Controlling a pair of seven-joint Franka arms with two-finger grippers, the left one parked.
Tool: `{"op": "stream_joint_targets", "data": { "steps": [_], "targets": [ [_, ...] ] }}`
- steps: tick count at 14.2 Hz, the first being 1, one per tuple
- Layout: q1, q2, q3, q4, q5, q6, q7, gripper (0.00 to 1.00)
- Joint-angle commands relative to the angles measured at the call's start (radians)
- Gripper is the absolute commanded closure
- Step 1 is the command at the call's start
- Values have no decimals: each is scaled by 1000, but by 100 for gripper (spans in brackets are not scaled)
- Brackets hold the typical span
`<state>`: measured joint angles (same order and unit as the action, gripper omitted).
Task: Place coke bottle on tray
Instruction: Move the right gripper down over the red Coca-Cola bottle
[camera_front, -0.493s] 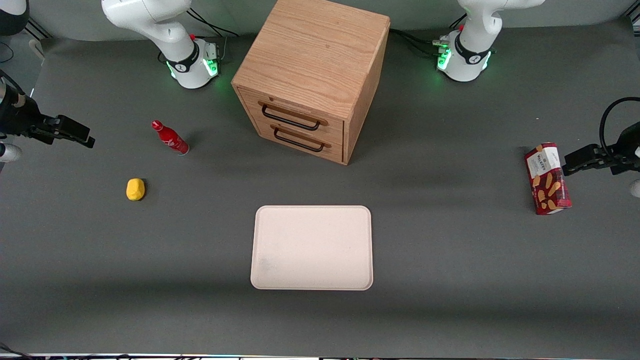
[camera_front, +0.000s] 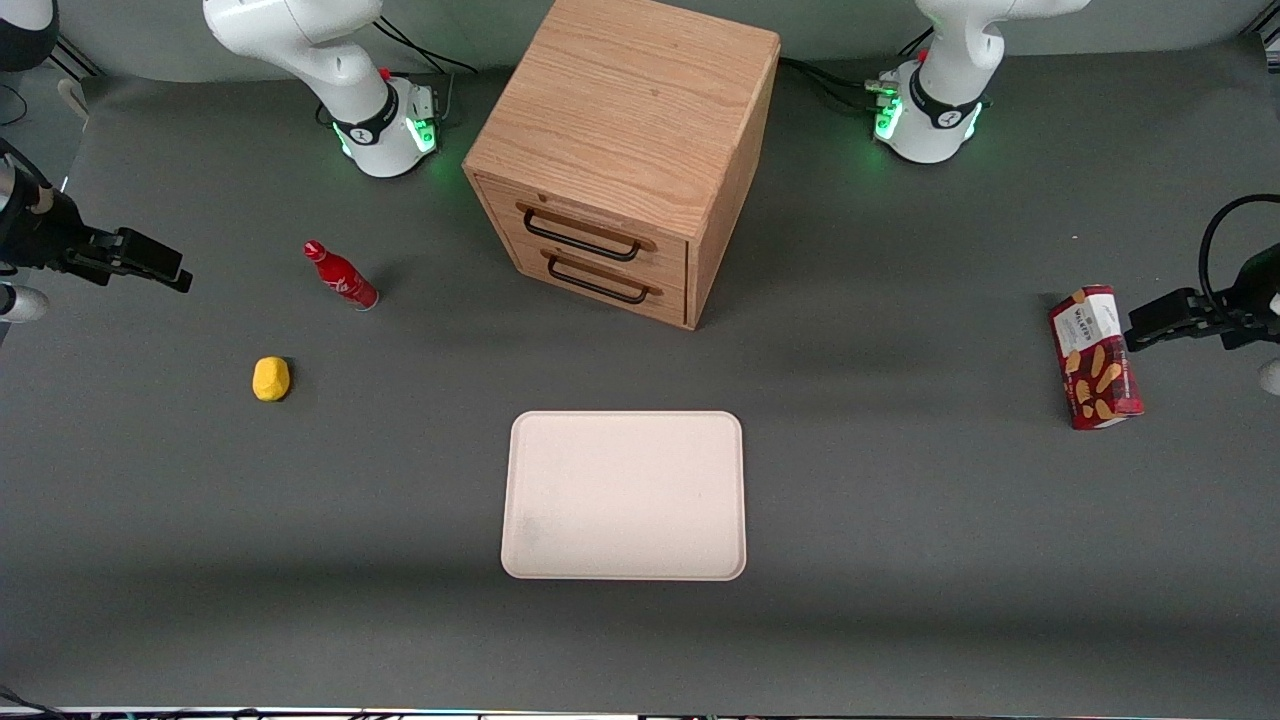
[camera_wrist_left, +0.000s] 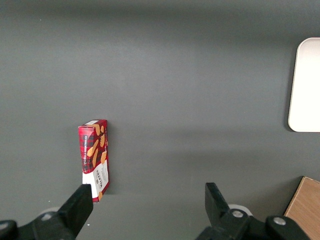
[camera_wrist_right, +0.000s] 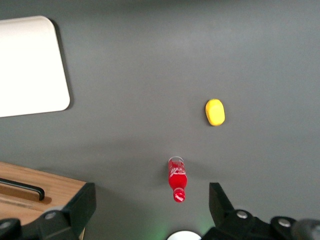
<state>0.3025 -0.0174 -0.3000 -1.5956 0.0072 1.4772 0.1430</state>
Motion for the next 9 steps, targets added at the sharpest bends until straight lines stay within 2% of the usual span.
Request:
{"op": "stream_joint_targets", "data": {
  "steps": [1, 3, 5, 8, 9],
  "targets": [
    [3, -120, 4, -201, 14, 62, 7, 0],
    [3, -264, 5, -436, -3, 183, 6, 0],
    [3, -399, 5, -658, -77, 312, 6, 0],
    [3, -487, 5, -840, -92, 411, 6, 0],
    [3, -498, 5, -886, -114, 449, 6, 0]
  ]
}}
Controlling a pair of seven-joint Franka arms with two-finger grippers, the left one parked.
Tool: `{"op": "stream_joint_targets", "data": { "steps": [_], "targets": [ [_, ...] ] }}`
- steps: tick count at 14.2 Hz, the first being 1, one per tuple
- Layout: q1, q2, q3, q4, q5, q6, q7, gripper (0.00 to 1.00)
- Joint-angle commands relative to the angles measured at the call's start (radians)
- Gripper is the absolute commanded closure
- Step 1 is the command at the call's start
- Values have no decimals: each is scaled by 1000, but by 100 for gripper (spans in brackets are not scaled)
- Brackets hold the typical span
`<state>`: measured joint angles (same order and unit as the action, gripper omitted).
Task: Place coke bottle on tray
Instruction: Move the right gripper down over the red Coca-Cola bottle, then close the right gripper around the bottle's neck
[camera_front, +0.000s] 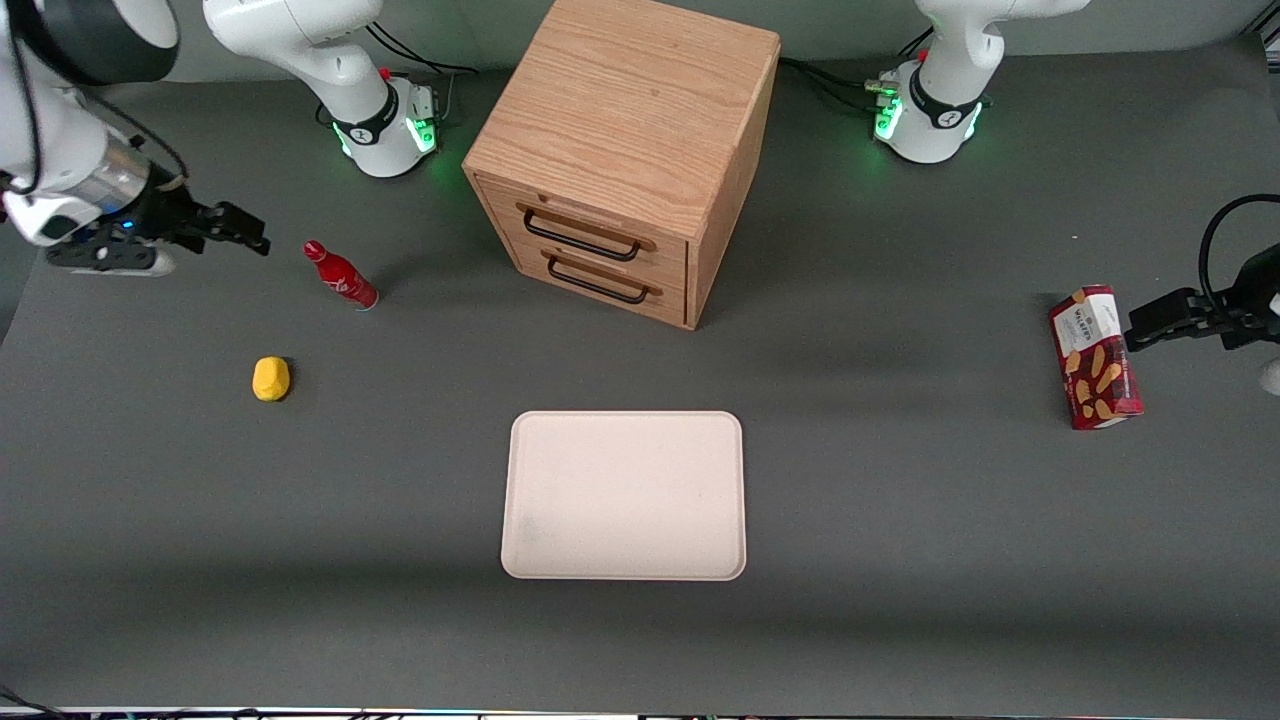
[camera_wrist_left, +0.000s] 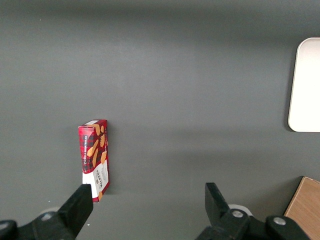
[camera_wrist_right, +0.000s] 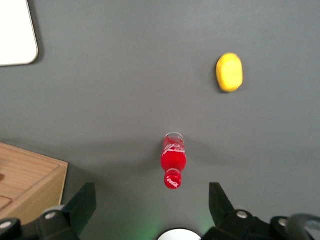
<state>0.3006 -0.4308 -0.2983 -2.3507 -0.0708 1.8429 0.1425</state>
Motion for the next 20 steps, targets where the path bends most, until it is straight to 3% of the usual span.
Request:
{"op": "stream_joint_targets", "data": {
  "steps": [1, 5, 11, 20],
  "targets": [
    [5, -95, 4, -180, -56, 134, 8, 0],
    [5, -100, 1, -330, -58, 286, 8, 0],
    [-4, -49, -13, -418, -93, 409, 6, 0],
    [-8, -14, -76, -453, -95, 437, -27, 0]
  ]
}}
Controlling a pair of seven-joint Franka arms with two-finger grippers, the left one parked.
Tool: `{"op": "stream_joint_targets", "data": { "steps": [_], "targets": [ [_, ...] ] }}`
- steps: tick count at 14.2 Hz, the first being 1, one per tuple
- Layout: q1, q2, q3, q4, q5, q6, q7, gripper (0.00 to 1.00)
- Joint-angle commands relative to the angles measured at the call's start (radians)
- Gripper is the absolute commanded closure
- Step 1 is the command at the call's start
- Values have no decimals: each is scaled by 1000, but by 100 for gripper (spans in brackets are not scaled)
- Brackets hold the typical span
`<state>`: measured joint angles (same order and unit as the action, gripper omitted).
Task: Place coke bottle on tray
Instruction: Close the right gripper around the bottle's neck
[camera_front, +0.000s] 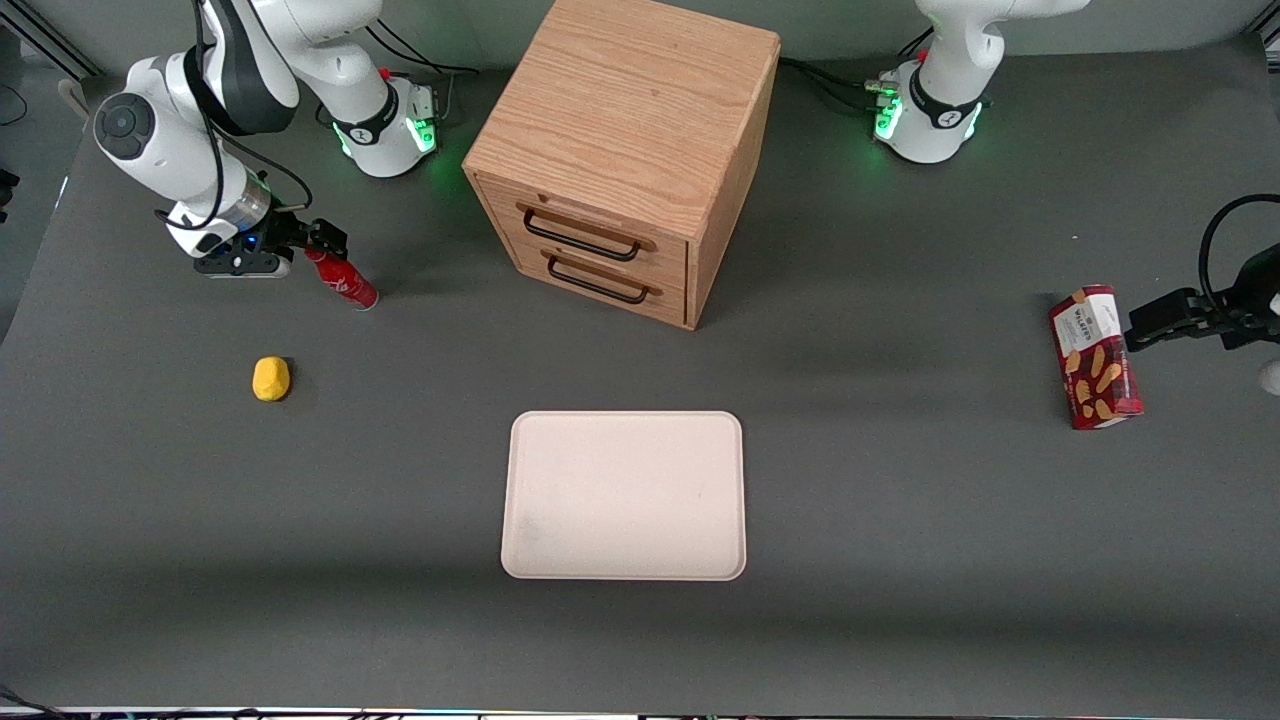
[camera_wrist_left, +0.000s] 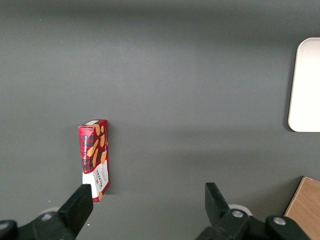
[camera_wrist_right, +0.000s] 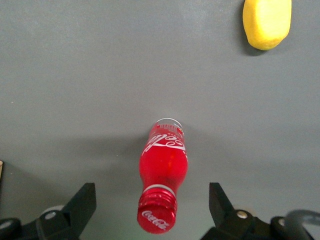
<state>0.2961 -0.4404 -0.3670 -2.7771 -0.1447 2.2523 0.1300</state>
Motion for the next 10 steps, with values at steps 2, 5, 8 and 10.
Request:
{"op": "stream_joint_targets", "data": {
  "steps": [2, 5, 8, 10],
  "targets": [
    [-3, -3, -7, -33, -21, 27, -15, 0],
    [-3, -3, -7, -39, -21, 27, -13, 2],
    [0, -3, -7, -39, -21, 23, -15, 38],
    [0, 0, -7, -39, -21, 23, -13, 70]
  ]
}}
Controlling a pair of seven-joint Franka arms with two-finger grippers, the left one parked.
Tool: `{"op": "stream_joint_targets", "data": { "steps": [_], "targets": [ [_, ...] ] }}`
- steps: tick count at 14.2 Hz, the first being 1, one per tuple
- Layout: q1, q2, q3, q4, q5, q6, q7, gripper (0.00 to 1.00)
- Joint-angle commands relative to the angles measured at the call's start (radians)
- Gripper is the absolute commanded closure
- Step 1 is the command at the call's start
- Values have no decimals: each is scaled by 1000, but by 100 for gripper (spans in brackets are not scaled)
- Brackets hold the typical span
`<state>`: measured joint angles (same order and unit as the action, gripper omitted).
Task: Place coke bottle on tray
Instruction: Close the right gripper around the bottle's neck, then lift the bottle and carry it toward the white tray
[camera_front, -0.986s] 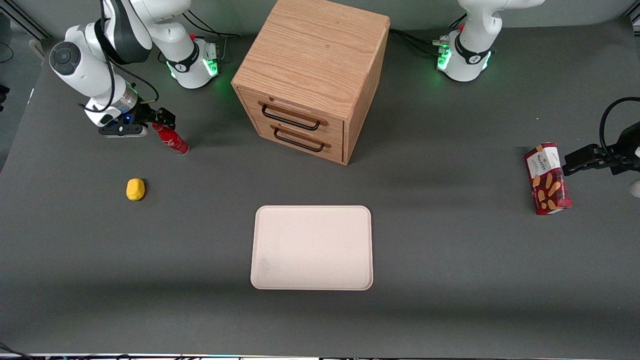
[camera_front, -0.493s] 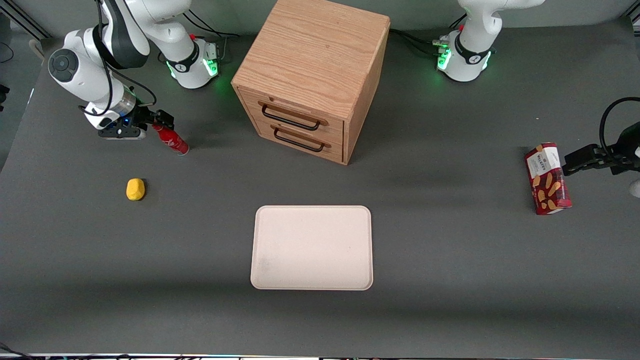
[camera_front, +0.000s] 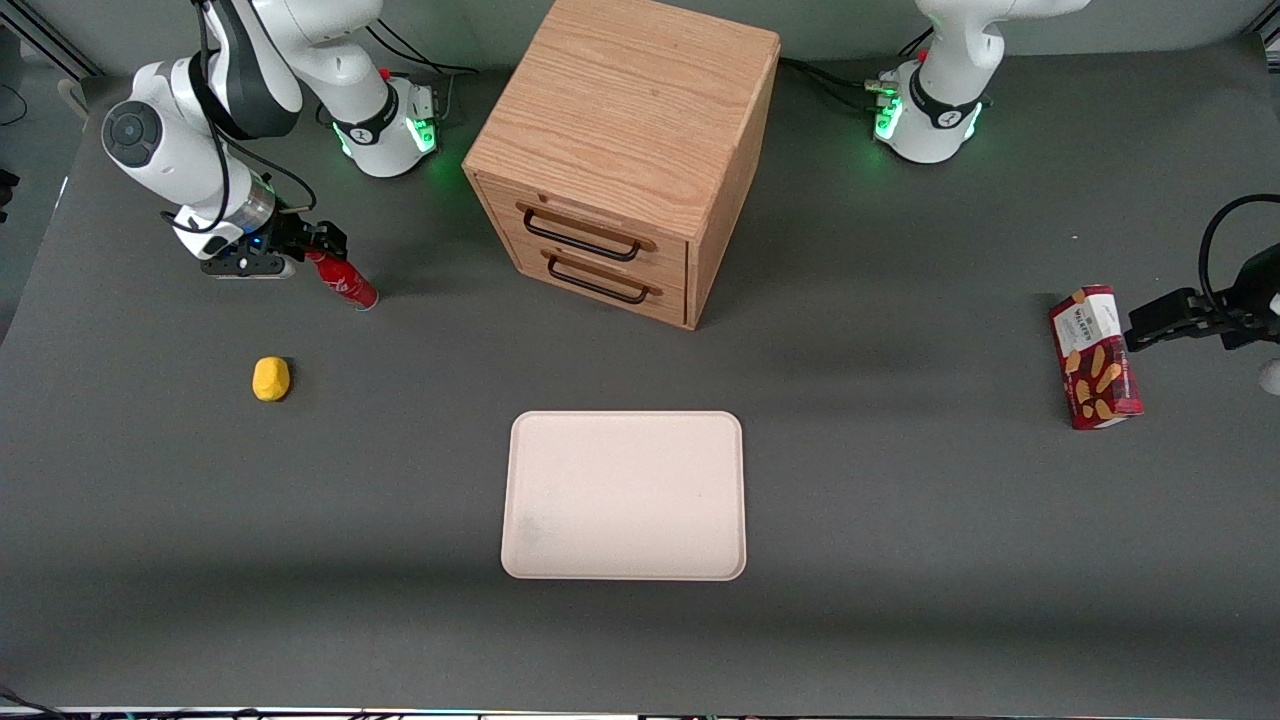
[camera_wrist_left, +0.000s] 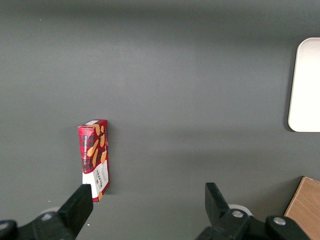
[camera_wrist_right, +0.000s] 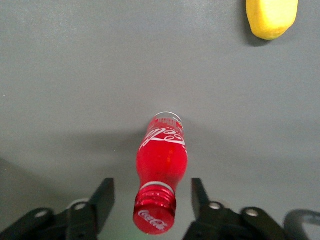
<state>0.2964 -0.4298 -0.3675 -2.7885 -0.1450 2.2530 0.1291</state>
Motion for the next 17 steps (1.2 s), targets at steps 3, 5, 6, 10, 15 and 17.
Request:
{"op": "stream_joint_targets", "data": {
  "steps": [3, 5, 6, 10, 15, 17],
  "targets": [
    [0, -1, -7, -26, -21, 22, -13, 100],
    [0, 3, -7, -25, -21, 22, -13, 100],
    [0, 3, -7, -20, -21, 20, -13, 100],
    [7, 31, 2, 104, -19, -88, -2, 100],
    [33, 49, 42, 320, -10, -255, 4, 100],
    [35, 91, 74, 465, 4, -364, -2, 100]
  ]
}}
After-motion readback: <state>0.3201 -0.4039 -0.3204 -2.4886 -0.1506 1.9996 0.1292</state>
